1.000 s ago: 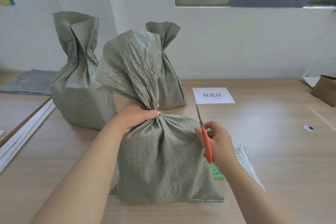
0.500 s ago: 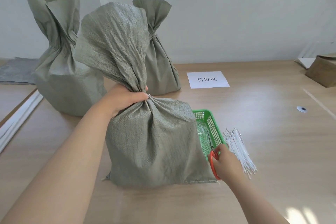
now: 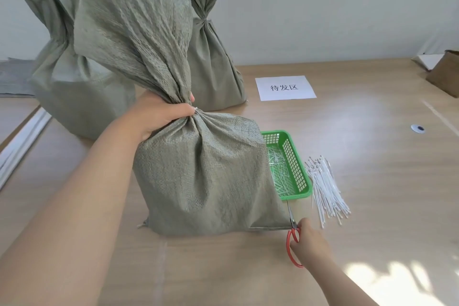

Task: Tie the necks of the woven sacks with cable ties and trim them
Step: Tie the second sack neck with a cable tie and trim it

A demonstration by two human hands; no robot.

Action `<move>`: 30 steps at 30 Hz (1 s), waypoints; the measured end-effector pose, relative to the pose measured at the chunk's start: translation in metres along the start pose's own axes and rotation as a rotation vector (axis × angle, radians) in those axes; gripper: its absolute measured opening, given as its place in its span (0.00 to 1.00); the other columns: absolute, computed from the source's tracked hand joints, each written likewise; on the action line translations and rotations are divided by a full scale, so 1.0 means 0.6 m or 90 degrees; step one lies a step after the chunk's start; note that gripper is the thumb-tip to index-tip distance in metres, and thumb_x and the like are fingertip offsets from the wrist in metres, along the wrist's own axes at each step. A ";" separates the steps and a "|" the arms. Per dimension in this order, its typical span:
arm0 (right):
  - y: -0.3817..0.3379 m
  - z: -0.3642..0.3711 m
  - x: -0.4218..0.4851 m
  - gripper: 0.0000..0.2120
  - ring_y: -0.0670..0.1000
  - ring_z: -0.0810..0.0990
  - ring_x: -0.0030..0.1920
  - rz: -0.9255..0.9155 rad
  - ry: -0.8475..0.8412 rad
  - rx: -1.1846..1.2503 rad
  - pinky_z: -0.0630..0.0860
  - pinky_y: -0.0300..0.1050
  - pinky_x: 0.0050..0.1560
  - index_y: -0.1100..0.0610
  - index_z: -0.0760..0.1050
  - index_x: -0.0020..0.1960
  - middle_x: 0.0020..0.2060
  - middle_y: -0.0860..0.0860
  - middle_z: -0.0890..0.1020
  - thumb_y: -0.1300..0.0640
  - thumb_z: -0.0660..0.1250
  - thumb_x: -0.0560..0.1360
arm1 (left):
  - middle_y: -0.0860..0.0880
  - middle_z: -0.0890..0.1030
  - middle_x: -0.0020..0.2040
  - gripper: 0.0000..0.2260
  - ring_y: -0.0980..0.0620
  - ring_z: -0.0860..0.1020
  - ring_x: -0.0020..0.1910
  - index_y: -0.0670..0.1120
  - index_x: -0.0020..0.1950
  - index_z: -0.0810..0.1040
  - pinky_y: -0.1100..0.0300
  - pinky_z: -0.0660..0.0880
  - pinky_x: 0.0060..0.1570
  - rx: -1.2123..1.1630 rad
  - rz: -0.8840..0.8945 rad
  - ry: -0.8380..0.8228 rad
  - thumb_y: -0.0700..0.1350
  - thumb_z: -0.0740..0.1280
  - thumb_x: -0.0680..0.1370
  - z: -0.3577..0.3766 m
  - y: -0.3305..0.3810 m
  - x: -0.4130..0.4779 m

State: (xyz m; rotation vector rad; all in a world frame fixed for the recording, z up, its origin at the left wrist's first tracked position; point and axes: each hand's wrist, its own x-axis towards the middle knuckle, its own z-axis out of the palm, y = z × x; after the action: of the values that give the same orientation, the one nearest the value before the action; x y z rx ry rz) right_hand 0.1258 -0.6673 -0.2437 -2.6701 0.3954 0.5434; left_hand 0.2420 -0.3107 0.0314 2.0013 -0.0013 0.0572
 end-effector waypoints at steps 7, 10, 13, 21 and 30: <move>0.018 0.032 0.019 0.06 0.60 0.80 0.52 0.027 -0.027 -0.018 0.69 0.46 0.42 0.54 0.63 0.48 0.47 0.55 0.80 0.54 0.60 0.77 | 0.55 0.84 0.46 0.12 0.56 0.82 0.52 0.52 0.44 0.84 0.55 0.76 0.62 0.003 -0.003 0.011 0.49 0.77 0.62 0.005 0.001 -0.002; 0.023 0.043 0.024 0.06 0.60 0.80 0.52 0.029 -0.037 -0.041 0.68 0.46 0.41 0.54 0.62 0.46 0.44 0.55 0.78 0.54 0.59 0.77 | 0.55 0.84 0.46 0.10 0.57 0.81 0.51 0.52 0.44 0.83 0.56 0.76 0.61 0.005 -0.002 0.013 0.47 0.76 0.63 0.005 -0.001 0.000; 0.019 0.048 0.028 0.06 0.60 0.81 0.52 0.021 -0.048 -0.061 0.69 0.46 0.41 0.54 0.62 0.46 0.47 0.56 0.80 0.54 0.59 0.76 | 0.54 0.83 0.45 0.10 0.57 0.81 0.50 0.51 0.44 0.83 0.58 0.76 0.59 -0.004 0.006 0.013 0.46 0.75 0.64 0.006 -0.001 -0.001; 0.014 0.049 0.033 0.08 0.60 0.81 0.54 0.012 -0.080 -0.077 0.69 0.45 0.42 0.54 0.62 0.48 0.52 0.57 0.81 0.56 0.62 0.77 | 0.55 0.83 0.45 0.09 0.57 0.81 0.49 0.51 0.44 0.82 0.58 0.76 0.59 -0.009 0.007 0.001 0.46 0.75 0.65 0.007 0.001 -0.004; -0.059 -0.040 0.040 0.10 0.59 0.79 0.56 -0.030 0.049 -0.021 0.74 0.49 0.49 0.56 0.70 0.59 0.56 0.55 0.81 0.57 0.59 0.78 | 0.56 0.84 0.46 0.09 0.55 0.82 0.54 0.55 0.42 0.84 0.52 0.75 0.65 0.010 -0.014 0.000 0.49 0.76 0.63 0.004 0.006 -0.010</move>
State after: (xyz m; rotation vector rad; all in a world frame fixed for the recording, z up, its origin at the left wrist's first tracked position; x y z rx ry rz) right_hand 0.1670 -0.6504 -0.2226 -2.7316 0.3460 0.4380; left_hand 0.2358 -0.3145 0.0332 2.0166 0.0214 0.0426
